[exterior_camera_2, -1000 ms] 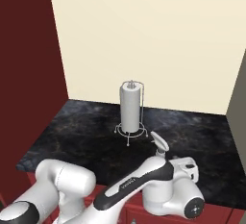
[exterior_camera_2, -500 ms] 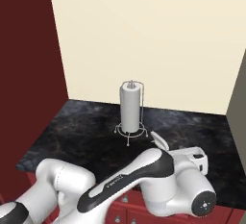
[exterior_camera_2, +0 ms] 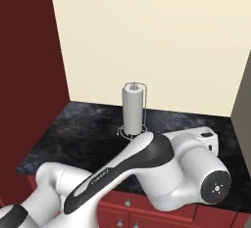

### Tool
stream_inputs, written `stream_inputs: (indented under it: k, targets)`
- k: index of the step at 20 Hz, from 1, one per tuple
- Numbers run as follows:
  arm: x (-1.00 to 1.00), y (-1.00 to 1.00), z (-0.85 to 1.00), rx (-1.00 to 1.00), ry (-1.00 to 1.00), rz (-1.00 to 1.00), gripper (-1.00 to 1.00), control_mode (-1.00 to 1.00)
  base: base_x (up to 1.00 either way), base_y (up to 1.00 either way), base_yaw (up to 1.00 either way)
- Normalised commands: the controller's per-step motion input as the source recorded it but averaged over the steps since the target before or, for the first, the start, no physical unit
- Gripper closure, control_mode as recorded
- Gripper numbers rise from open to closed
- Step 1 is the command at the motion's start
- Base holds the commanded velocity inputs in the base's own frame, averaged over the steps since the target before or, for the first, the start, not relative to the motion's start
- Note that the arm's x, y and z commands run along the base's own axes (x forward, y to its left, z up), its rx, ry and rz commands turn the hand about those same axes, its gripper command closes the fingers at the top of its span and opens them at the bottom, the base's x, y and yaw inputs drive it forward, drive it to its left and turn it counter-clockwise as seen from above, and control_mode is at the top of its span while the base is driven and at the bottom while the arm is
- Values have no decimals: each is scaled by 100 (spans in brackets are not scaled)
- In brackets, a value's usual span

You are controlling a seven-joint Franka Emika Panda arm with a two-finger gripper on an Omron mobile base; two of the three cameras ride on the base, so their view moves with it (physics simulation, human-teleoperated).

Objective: Move the cutting board and knife to the sink. Then move spray from the cabinet to the counter.

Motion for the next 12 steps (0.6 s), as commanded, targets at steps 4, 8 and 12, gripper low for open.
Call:
stream_inputs:
  k: [4,8,12]
  targets:
    - [-5,0,84,0,0,10,-100,-100,0,0,0]
    - [-12,0,70,0,0,9,-100,-100,0,0,0]
    - [-4,0,62,-1,0,9,-100,-100,0,0,0]
